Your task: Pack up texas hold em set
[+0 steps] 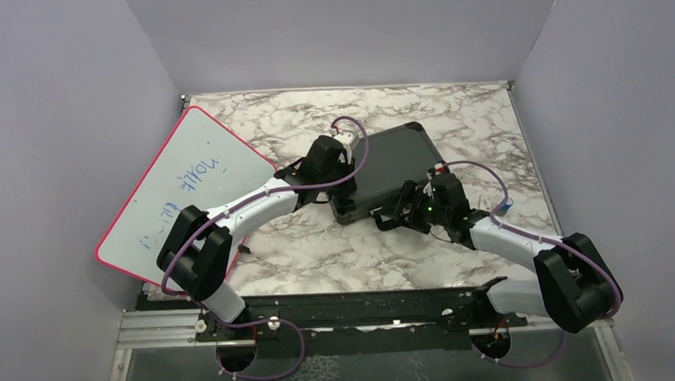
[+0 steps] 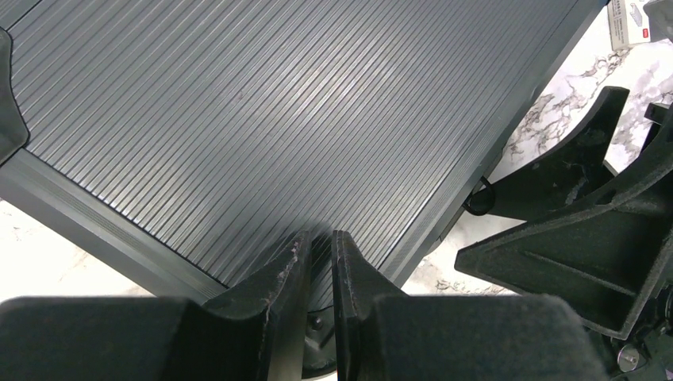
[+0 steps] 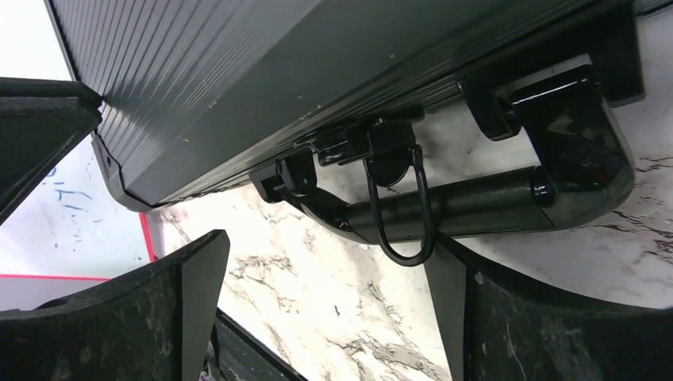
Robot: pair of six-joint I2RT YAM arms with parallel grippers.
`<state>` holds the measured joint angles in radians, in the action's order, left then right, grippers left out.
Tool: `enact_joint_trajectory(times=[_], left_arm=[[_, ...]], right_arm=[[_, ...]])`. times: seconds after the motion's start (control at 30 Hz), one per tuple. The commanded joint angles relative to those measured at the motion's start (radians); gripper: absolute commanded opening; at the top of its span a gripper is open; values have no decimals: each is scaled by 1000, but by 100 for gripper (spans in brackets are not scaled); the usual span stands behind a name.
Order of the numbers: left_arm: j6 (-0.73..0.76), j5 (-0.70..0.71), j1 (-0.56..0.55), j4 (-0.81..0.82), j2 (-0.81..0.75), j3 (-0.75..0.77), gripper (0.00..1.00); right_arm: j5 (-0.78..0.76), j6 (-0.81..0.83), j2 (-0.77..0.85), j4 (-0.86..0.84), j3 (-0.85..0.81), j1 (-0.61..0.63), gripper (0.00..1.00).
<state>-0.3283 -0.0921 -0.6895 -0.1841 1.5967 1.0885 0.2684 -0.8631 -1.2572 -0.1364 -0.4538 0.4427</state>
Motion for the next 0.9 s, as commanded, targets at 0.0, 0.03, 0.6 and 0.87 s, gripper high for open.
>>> enact_joint_trajectory(times=[0.0, 0.03, 0.6, 0.87], left_arm=[[18, 62, 2, -172, 57, -29, 20], [20, 62, 2, -171, 56, -29, 20], [8, 67, 2, -173, 49, -24, 20], [6, 65, 2, -172, 14, -9, 21]], right_arm=[[21, -11, -20, -85, -14, -8, 93], [25, -16, -16, -104, -14, -7, 93], [-89, 75, -53, -125, -167, -7, 91], [-141, 87, 21, -39, -200, -7, 87]])
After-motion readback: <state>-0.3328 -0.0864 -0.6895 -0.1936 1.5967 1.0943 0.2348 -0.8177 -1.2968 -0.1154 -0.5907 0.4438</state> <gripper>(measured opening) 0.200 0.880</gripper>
